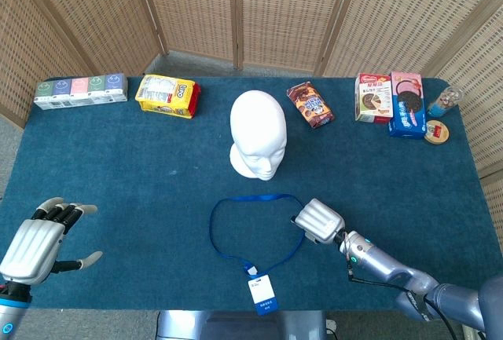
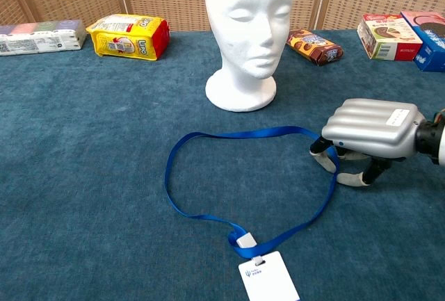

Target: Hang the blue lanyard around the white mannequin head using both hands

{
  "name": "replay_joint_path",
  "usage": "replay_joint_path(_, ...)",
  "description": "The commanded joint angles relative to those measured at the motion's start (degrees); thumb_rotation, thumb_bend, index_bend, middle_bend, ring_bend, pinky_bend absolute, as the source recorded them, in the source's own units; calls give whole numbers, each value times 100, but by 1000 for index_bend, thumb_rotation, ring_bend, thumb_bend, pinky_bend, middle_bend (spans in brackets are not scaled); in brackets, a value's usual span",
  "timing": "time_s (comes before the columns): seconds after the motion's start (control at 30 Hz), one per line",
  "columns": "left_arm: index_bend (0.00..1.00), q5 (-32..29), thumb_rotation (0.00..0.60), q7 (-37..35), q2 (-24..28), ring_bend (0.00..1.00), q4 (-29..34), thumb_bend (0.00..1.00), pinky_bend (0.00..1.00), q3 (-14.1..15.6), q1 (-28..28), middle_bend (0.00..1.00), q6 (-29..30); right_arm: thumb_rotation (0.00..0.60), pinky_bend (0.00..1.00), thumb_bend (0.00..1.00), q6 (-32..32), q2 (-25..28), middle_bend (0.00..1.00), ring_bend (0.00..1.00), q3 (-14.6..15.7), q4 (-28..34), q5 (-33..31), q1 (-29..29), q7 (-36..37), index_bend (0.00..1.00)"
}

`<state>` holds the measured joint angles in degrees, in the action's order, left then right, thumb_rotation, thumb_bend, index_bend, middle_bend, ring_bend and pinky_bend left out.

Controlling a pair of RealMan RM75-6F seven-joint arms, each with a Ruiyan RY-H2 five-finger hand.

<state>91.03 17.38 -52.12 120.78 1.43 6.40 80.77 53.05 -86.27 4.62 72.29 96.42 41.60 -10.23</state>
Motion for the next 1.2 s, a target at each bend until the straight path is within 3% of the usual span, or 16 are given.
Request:
replay_joint_path(0.03, 257, 4, 430, -1, -1, 302, 1, 110, 170, 1, 4, 323, -6, 549, 1000, 426, -1, -1, 1000, 1000, -7, 2, -8, 4, 11, 556)
replay_joint_path(0.33, 253, 0, 429, -3, -1, 302, -13, 110, 170, 2, 16, 323, -29, 594, 1000, 435, 60, -78, 1000, 1000, -42, -53, -61, -22, 126, 584)
replay_joint_path(0.9, 252, 55, 427, 319, -101, 329, -95, 114, 170, -82, 233, 345, -270, 600, 1000, 458, 393, -179, 1000, 1000, -119, -93, -161, -192, 532, 632)
replay_joint_path(1.2, 351, 468, 426, 691, -505, 467, -578, 120, 319, -339, 802, 475, -732, 600, 1000, 460, 490, -197, 1000, 1000, -142, -22, -196, -261, 585, 636)
